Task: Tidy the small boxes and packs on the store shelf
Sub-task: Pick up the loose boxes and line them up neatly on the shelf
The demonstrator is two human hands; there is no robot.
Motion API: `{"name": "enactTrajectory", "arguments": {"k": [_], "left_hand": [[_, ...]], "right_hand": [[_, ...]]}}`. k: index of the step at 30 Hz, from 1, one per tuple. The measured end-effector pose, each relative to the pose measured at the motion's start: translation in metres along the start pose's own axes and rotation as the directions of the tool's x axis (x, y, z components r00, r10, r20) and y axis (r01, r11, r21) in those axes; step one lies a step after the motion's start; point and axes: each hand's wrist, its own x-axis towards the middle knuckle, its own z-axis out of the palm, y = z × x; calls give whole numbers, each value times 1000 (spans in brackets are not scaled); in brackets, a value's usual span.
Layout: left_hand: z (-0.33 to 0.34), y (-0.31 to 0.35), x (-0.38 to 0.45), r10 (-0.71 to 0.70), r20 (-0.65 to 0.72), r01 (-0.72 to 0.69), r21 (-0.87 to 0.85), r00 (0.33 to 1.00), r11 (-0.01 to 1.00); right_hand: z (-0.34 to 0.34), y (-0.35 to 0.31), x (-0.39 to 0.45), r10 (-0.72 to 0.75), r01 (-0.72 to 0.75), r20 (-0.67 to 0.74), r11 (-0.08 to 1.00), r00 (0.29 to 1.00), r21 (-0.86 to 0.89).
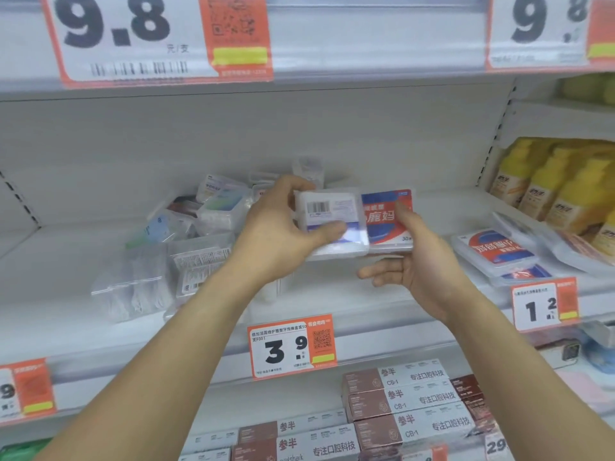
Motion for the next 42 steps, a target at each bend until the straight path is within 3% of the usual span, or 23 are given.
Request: {"name": "enactTrajectory", "arguments": {"k": [3, 5, 8, 12, 14, 16, 18, 21, 24, 27, 30, 33, 36, 42], "left_hand": [[6, -3, 6, -122, -105, 104, -166, 987, 981], [12, -2, 8, -228, -107, 186, -307, 968, 933], [26, -1, 16, -274, -141, 219, -318, 951, 922], [52, 16, 23, -344, 21, 301, -537, 939, 788], [70, 26, 22, -269, -50, 204, -522, 962, 828], [93, 33, 21, -93, -183, 19, -370, 979, 929], [118, 39, 20, 84, -241, -151, -276, 967, 949], [157, 51, 20, 201, -260, -263, -230, 944, 937], [196, 63, 18, 258, -127, -279, -195, 958, 940], [219, 67, 11, 347, 81, -338, -105, 934, 935], [215, 67, 10, 407, 168, -402, -65, 898, 913], [195, 65, 9, 447, 174, -453, -7, 878, 892], [162, 56, 8, 404, 210, -438, 155, 891, 886], [60, 7, 7, 264, 92, -275, 486, 960, 829]], "right_hand": [[-9, -2, 1, -93, 86, -234, 996, 968, -41], [-17, -2, 0, -174, 142, -315, 982, 933, -120], [-30, -3, -1, -261, 190, -368, 957, 892, -218], [-53, -9, -5, -298, 279, -494, 953, 817, -114], [-69, -12, -7, -368, 347, -577, 926, 729, -151], [-89, -13, -10, -492, 385, -623, 869, 608, -311], [-110, -16, -13, -636, 384, -604, 772, 481, -507], [-133, -20, -14, -728, 362, -556, 684, 402, -633], [-154, -15, -10, -748, 271, -503, 640, 433, -719], [-170, -6, -5, -718, 141, -446, 596, 535, -790], [-171, -3, -3, -659, 100, -443, 616, 608, -781], [-158, -6, -4, -656, 137, -426, 627, 623, -767], [-129, -10, -3, -684, 215, -364, 606, 632, -766], [-43, 2, 5, -659, 399, -27, 486, 752, -777]]}}
